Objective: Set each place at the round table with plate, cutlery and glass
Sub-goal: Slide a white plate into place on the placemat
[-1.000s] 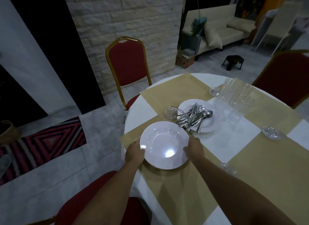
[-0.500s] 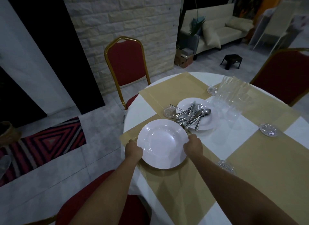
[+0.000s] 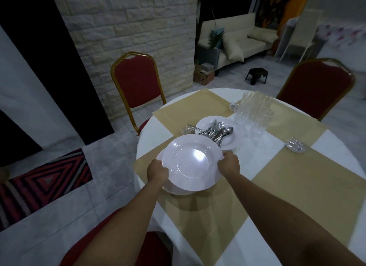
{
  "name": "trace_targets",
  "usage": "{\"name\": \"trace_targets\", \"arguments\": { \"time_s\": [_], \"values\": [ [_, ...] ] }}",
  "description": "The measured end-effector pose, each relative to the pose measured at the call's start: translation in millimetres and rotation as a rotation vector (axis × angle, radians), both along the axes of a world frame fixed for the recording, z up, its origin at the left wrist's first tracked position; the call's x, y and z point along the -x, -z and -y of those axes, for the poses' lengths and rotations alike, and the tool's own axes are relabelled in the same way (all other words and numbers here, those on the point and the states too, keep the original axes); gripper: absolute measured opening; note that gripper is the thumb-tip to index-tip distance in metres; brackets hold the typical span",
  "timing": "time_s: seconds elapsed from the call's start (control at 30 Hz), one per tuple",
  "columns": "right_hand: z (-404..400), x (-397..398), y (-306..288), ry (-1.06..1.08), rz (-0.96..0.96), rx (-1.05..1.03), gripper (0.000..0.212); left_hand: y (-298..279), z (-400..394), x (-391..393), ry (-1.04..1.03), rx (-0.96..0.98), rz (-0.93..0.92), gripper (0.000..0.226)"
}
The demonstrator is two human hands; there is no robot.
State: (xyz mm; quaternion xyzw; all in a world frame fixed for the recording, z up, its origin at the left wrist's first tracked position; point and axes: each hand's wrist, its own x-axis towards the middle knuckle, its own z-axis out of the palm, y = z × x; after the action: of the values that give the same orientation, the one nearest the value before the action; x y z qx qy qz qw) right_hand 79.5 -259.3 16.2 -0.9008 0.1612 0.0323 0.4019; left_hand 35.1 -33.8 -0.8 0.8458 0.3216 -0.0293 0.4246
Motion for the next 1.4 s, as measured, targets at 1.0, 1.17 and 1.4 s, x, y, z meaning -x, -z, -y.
{"name": "trace_targets", "arguments": {
  "time_s": [1.0, 1.17, 1.4],
  "values": [
    [385, 1, 24, 0.284, -0.075, 0.184, 0.033, 7, 372, -45, 0.388, 0.072, -0.048, 0.024],
    [419, -17, 45, 0.252, -0.107, 0.201, 0.033, 22, 405, -59, 0.396, 0.079, -0.05, 0.024],
    [444, -31, 60, 0.201, -0.133, 0.218, 0.03, 29, 432, -59, 0.362, 0.071, -0.049, 0.015]
  ]
}}
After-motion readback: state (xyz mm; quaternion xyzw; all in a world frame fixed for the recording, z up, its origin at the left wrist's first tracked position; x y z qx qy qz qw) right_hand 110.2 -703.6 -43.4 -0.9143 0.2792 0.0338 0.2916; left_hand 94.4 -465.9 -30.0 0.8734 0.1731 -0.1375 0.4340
